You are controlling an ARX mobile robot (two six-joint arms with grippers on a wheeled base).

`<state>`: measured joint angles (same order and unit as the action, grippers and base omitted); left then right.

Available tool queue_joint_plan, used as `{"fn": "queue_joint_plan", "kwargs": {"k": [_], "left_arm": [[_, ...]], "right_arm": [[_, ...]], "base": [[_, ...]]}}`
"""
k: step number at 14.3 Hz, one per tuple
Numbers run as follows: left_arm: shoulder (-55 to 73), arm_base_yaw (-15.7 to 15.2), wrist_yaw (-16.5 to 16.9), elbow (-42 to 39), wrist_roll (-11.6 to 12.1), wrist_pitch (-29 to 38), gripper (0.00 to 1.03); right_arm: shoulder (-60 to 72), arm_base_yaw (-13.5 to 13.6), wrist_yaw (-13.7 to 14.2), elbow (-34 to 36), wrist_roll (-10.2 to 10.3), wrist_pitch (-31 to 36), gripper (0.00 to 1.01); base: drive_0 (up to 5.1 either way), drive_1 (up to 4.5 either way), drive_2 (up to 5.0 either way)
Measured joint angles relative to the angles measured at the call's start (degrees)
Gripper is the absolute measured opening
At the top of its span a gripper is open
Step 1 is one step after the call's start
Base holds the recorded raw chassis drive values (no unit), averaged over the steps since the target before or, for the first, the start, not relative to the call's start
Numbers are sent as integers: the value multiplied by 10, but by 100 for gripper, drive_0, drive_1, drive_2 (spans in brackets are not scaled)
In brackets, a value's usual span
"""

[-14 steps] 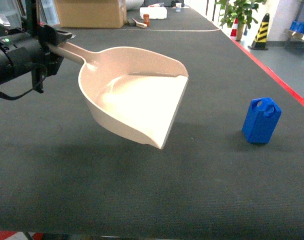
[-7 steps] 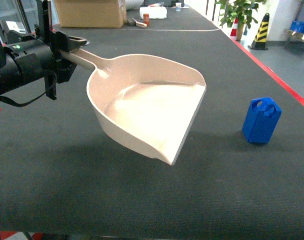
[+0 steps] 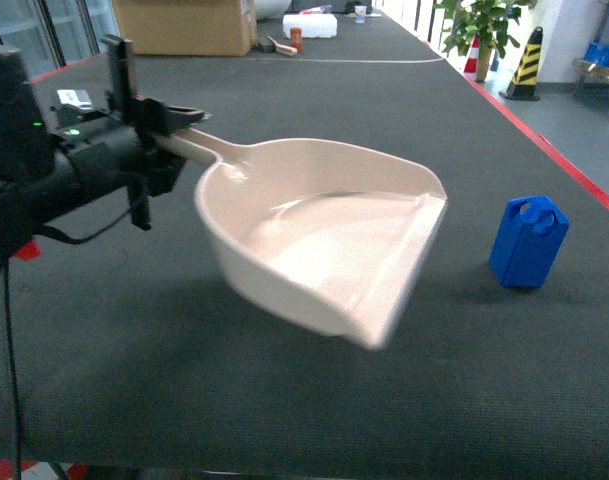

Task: Place part in tray to right shelf

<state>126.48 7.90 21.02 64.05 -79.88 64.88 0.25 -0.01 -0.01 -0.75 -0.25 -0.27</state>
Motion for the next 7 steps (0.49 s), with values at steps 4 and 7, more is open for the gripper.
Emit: {"fn": "queue_joint_plan", "kwargs": {"k": [4, 7], "left_arm": [[24, 81, 10, 27, -9, -4, 13], [7, 57, -15, 10, -7, -7, 13]], "right_arm": [[0, 0, 0, 0, 0, 0, 98], [0, 0, 0, 0, 0, 0, 98]], "base": [[0, 0, 0], [0, 0, 0]]}}
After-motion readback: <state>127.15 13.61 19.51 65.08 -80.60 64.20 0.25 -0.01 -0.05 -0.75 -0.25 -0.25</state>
